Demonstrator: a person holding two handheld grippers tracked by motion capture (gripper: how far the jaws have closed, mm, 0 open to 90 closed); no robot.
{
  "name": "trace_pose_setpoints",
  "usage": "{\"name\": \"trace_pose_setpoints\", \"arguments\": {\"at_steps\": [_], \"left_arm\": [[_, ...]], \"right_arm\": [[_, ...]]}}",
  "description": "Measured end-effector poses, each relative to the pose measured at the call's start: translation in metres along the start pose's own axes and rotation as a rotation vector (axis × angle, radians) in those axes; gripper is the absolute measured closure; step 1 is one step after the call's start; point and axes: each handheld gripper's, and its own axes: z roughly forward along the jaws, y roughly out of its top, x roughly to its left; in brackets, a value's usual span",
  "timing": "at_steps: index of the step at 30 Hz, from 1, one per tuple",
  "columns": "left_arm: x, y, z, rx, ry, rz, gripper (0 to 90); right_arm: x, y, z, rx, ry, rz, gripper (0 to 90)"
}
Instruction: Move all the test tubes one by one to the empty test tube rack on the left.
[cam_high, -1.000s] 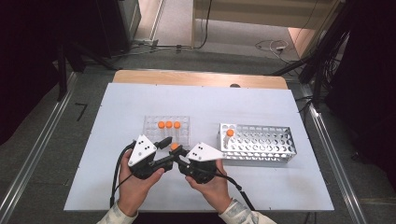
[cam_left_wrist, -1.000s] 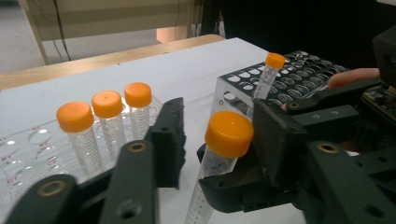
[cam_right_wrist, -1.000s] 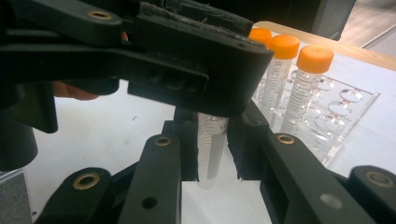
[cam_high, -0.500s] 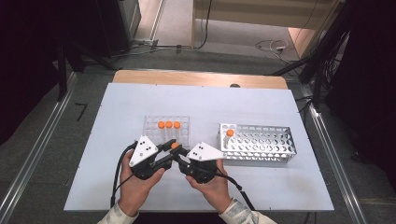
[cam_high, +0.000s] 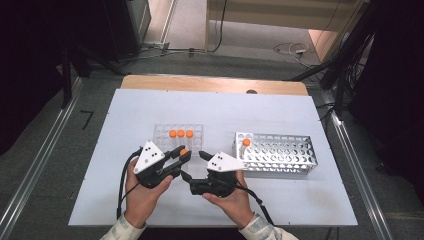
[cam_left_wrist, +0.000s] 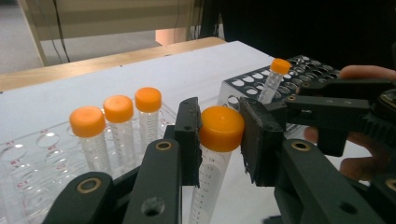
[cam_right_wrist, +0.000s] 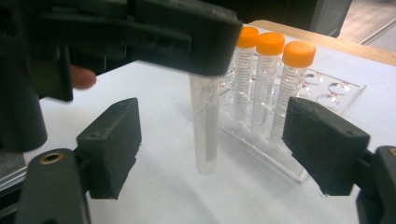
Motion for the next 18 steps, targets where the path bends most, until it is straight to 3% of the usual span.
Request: {"name": "trace_pose_setpoints", "arguments": {"at_steps": [8, 18], "left_arm": [[0.014, 0.006, -0.005, -0.006, 0.047, -0.024, 69.9], [0.037, 0.015, -0.011, -0.020, 0.115, -0.061, 70.0]], "right_arm": [[-0.004, -0.004, -0.015, -0.005, 0.004, -0.003, 16.4], [-0.013, -0.014, -0.037, 0.008, -0.025, 0.003, 16.9]]}}
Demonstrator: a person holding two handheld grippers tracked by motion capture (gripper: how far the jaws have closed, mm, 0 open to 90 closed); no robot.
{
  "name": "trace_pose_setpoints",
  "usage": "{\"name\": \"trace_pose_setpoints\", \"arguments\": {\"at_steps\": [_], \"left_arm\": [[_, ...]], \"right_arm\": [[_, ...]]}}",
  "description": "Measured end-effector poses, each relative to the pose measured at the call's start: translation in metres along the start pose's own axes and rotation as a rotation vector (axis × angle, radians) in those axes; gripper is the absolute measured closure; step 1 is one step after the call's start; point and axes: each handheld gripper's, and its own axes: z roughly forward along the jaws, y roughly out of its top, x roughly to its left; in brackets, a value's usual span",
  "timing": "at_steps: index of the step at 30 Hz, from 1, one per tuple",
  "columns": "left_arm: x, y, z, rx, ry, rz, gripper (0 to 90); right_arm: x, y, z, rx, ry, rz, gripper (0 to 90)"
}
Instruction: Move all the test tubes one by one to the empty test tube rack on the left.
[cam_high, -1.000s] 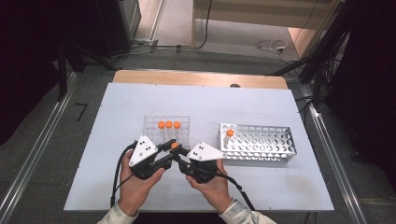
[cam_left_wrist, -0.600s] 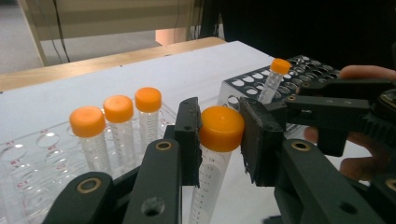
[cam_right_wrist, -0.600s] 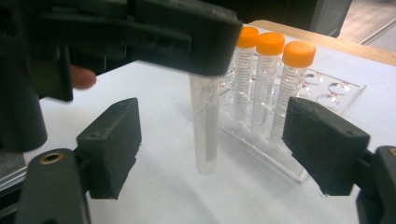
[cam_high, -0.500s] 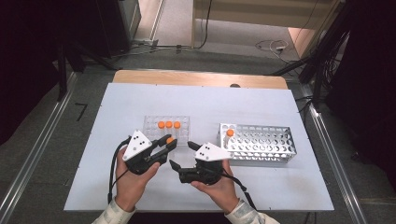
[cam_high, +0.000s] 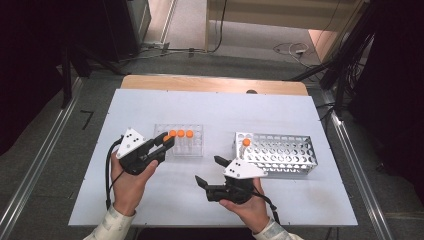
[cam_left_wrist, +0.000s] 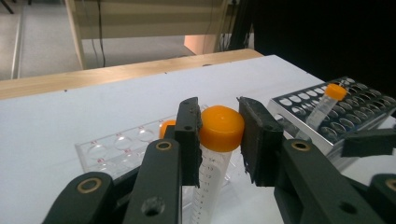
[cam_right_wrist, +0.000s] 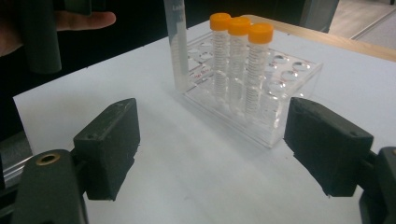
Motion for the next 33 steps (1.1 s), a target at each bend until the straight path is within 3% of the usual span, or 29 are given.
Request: {"name": "trace_pose_setpoints", "arguments": {"at_steps": [9, 23, 33], "left_arm": [[0.008, 0.009, 0.002, -0.030, 0.035, 0.012, 70.0], [0.021, 0.025, 0.010, -0.060, 0.086, 0.023, 70.0], [0.026, 0.024, 0.022, -0.046, 0.104, 0.022, 69.9]], "right_arm": [[-0.012, -0.009, -0.018, 0.003, -0.026, 0.016, 18.3], [-0.028, -0.016, -0.031, 0.003, -0.066, 0.045, 18.2], [-0.034, -0.018, -0.036, -0.003, -0.081, 0.059, 18.2]]}}
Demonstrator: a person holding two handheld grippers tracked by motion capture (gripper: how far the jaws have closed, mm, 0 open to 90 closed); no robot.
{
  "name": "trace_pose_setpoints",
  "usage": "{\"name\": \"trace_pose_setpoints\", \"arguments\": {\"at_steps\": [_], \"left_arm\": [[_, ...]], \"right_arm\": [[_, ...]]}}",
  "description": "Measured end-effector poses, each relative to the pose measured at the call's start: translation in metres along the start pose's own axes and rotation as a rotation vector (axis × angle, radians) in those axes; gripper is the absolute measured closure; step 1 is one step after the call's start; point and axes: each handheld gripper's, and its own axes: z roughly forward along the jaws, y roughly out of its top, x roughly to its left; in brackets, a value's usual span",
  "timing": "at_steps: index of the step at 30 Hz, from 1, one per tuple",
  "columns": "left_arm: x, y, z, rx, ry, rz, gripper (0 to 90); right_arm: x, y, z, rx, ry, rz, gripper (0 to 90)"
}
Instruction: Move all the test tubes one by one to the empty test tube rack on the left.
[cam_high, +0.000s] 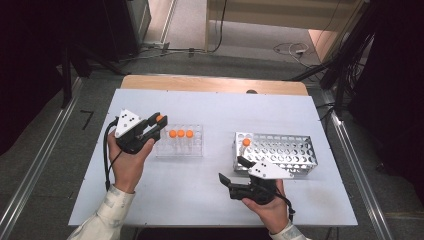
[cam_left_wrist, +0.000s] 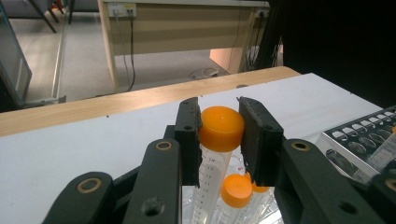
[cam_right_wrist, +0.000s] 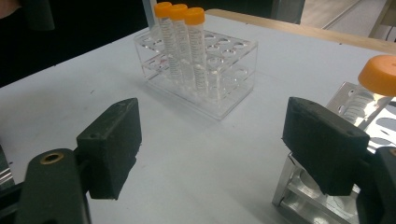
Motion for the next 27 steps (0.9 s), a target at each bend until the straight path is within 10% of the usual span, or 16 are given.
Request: {"name": "trace_pose_setpoints", "arguments": {"at_steps": [27], "left_arm": [[-0.001, -0.032, 0.009, 0.034, 0.012, -0.019, 69.5]], "right_arm": [[0.001, -0.002, 0.001, 0.008, 0.004, -0.002, 18.3]]}}
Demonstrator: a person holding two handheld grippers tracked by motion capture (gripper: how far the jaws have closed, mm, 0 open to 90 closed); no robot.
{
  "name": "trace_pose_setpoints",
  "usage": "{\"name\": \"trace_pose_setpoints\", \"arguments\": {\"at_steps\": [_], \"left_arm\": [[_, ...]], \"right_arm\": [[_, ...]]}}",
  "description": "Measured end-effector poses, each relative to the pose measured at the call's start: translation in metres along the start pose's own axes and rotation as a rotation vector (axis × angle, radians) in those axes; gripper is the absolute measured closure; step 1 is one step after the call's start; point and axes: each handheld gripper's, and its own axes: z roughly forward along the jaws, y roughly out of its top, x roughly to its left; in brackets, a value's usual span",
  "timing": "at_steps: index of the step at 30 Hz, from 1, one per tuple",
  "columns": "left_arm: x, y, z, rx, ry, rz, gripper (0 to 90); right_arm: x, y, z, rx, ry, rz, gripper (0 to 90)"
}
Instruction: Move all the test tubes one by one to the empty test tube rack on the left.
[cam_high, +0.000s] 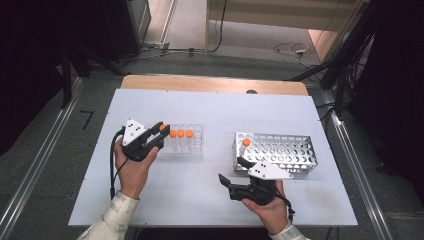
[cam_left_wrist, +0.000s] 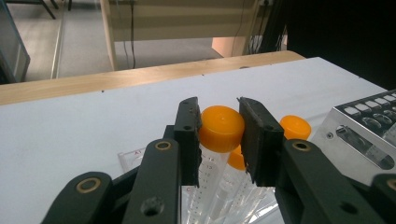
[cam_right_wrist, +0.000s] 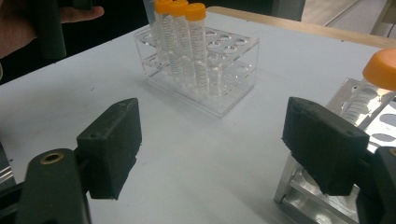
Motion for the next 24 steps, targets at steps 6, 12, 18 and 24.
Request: {"name": "trace_pose_setpoints", "arguments": {"at_steps": [6, 12, 18, 24], "left_arm": [[0.0005, -0.0024, 0.0013, 0.004, -0.001, -0.005, 69.2], [0.0001, -0.0029, 0.0016, 0.007, -0.001, -0.003, 69.1], [-0.0001, -0.0029, 0.0016, 0.007, -0.002, -0.003, 69.1], [-0.0002, -0.0031, 0.0020, 0.006, -0.001, -0.005, 69.0]], "right_arm": [[-0.0007, -0.0004, 0.0003, 0.003, -0.003, 0.001, 18.2], [-0.0007, -0.0007, 0.0005, 0.005, -0.002, 0.000, 18.2], [-0.0005, -0.0008, 0.0006, 0.005, -0.002, 0.000, 18.3], [-0.0003, -0.0010, 0.0008, 0.006, -0.001, 0.002, 18.2]]}}
